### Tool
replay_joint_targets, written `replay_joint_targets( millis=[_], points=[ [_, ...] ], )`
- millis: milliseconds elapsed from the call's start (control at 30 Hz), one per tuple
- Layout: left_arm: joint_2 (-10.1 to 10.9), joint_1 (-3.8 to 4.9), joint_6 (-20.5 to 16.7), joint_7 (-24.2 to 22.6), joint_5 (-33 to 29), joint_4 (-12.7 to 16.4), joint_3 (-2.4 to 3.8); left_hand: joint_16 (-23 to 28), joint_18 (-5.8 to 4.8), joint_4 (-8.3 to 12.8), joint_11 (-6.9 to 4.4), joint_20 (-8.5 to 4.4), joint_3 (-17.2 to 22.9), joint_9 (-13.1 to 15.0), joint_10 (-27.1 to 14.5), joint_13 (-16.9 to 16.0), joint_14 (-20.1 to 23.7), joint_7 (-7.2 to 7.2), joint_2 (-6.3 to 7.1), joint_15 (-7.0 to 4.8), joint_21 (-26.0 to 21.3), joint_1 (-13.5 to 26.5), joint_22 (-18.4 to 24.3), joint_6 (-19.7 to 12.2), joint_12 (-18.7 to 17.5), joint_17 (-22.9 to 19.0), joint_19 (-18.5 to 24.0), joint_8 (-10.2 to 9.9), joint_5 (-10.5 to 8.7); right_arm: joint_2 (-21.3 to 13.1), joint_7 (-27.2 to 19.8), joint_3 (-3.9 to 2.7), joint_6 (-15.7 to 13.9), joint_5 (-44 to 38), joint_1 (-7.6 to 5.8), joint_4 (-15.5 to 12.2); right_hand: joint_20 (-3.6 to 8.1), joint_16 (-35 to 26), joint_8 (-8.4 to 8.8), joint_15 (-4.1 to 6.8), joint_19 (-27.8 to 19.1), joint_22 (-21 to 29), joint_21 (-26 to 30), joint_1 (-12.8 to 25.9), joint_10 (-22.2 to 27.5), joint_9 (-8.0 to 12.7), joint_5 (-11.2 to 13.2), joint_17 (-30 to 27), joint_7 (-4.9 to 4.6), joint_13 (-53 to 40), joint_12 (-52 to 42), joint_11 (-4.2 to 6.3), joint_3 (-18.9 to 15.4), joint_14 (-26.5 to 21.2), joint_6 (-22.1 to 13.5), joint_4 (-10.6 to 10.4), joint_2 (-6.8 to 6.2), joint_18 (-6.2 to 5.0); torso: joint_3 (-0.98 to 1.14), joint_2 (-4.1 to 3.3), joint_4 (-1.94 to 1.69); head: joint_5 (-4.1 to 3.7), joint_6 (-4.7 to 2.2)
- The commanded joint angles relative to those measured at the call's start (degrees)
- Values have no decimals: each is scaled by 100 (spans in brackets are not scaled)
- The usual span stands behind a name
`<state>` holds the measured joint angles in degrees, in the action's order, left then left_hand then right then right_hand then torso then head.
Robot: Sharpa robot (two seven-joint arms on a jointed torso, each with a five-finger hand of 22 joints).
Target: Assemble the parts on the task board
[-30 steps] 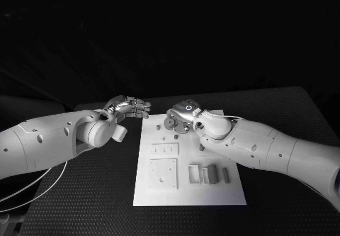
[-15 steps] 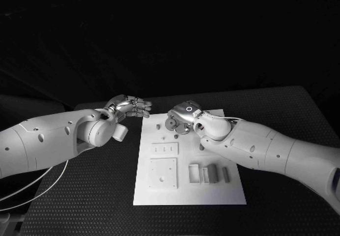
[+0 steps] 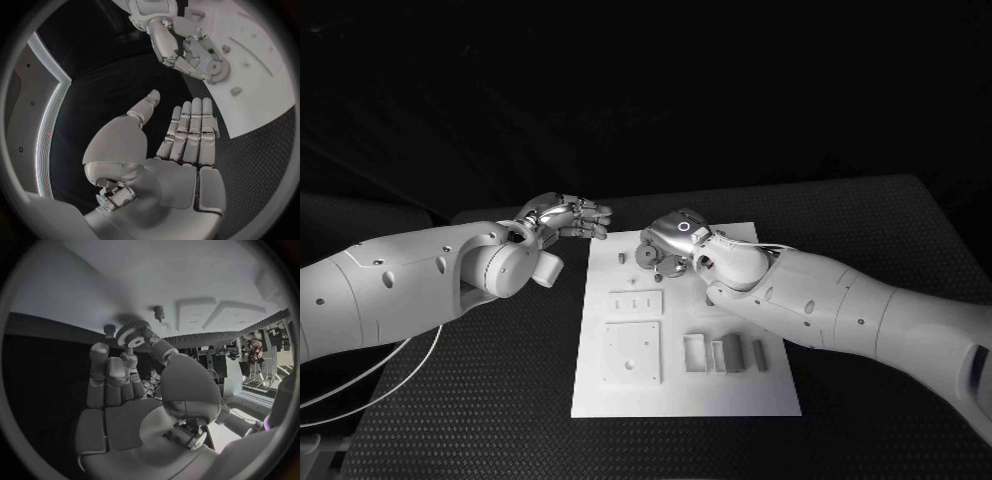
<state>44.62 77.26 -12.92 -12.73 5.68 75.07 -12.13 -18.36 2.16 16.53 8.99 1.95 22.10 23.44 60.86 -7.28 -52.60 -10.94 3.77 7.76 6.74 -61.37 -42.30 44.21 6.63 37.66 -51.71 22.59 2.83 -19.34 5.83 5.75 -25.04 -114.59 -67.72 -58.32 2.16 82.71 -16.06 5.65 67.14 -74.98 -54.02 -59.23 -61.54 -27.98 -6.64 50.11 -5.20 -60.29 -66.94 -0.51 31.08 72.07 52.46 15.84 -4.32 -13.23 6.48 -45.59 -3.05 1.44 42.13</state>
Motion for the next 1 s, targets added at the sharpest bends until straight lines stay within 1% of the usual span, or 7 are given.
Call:
replay_joint_targets(
  millis=[33,200,433,667,800,1000],
  points=[
    [-13,4,33,-70,-26,-7,5,29,73,1,28,3,-10,5,17,-5,-31,-31,0,-8,-21,34,-6,13,-32,8,-43,-26,-1,6,-58,0,-71,-68,6,16,51,-28,4,2,-10,-82,-9,-53,-30,-71,-16,-9,-172,8,1,3,39,29,180,-5,-13,-177,-2,0,-438,9,19],
    [3,5,29,-69,-27,12,6,31,73,2,29,3,-10,5,18,-5,-31,-32,0,-8,-22,36,-6,13,-33,10,-43,-27,-1,-10,-49,0,-59,-65,6,25,51,-30,4,1,-8,-82,-8,-54,-32,-70,-15,-9,-173,10,2,2,40,31,180,-2,-12,-177,-3,-10,-418,20,17],
    [-1,5,31,-66,-27,7,6,33,73,2,29,3,-10,5,18,-6,-32,-32,0,-8,-24,36,-7,13,-35,12,-44,-27,-1,4,-43,0,-72,-61,6,49,51,-31,5,0,-7,-81,-6,-55,-33,-70,-15,-9,-173,12,3,1,41,32,181,1,-10,-177,0,-6,-418,17,23],
    [-12,5,36,-66,-27,-3,6,35,73,2,29,3,-10,5,19,-6,-32,-31,0,-8,-25,36,-7,13,-36,14,-44,-28,-1,16,-38,0,-122,-61,5,61,52,-33,6,-1,-6,-81,-5,-57,-34,-70,-15,-9,-174,13,3,1,43,33,180,4,-6,-177,-5,-2,-420,16,27],
    [-15,5,39,-65,-27,-4,6,36,73,3,29,3,-9,6,19,-6,-32,-31,0,-8,-26,36,-7,13,-37,15,-44,-28,-1,25,-33,-1,-170,-61,5,63,52,-34,6,-1,-5,-81,-5,-59,-35,-69,-15,-9,-174,14,4,1,44,34,180,6,-4,-177,0,-4,-421,19,30],
    [-18,5,39,-63,-27,-5,6,38,73,3,29,3,-9,6,20,-6,-33,-31,-1,-8,-28,36,-8,13,-38,17,-44,-28,-1,36,-28,-1,-140,-60,5,87,53,-35,7,-1,-4,-81,-4,-62,-37,-69,-15,-9,-174,16,4,0,45,36,180,10,-3,-177,0,-2,-417,19,32]
  ],
)
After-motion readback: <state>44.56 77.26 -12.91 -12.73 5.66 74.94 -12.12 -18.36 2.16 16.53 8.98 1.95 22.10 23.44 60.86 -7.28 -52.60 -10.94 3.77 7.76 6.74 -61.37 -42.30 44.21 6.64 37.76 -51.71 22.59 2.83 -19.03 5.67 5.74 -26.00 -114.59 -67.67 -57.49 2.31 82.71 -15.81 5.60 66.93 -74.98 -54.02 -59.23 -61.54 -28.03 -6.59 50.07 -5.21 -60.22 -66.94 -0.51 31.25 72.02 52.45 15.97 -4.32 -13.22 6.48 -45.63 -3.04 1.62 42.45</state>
